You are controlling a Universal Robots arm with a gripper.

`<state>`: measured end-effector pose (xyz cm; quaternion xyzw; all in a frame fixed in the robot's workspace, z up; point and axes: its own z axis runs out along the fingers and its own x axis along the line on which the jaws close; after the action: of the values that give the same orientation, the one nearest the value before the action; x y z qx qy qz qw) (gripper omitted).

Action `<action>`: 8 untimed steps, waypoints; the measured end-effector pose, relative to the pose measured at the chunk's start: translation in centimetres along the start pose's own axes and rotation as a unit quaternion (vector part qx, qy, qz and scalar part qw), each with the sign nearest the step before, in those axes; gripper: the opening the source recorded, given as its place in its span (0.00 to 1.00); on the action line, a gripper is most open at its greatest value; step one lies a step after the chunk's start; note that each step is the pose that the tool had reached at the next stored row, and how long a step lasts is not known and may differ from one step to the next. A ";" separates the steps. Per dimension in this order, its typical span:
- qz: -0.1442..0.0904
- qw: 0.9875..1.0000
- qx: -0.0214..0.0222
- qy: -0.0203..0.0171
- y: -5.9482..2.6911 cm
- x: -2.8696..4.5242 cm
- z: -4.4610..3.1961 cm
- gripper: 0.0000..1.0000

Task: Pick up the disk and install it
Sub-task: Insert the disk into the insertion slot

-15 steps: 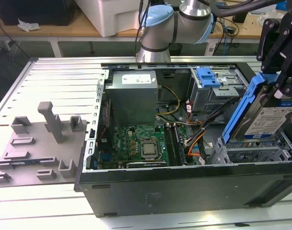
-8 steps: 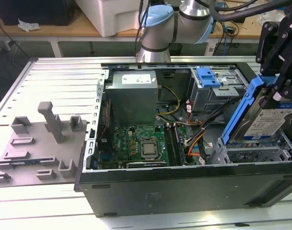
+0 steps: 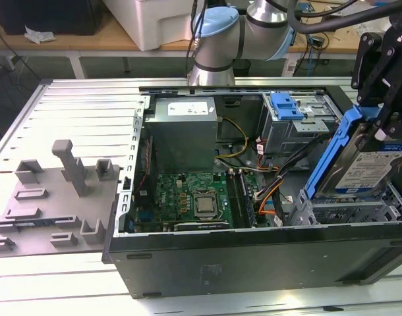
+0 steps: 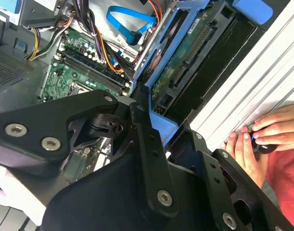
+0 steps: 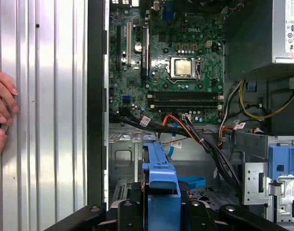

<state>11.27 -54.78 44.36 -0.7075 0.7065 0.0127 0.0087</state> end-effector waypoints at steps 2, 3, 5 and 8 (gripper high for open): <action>0.000 1.000 0.000 0.000 -0.02 0.01 0.11 0.37; 0.000 1.000 0.000 0.000 -0.02 0.01 0.14 0.37; 0.000 1.000 0.000 -0.001 -0.05 0.01 0.31 0.37; 0.000 1.000 0.000 0.000 -0.05 0.01 0.38 0.37</action>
<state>11.31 -54.78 43.98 -0.7075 0.7065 0.0127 0.0088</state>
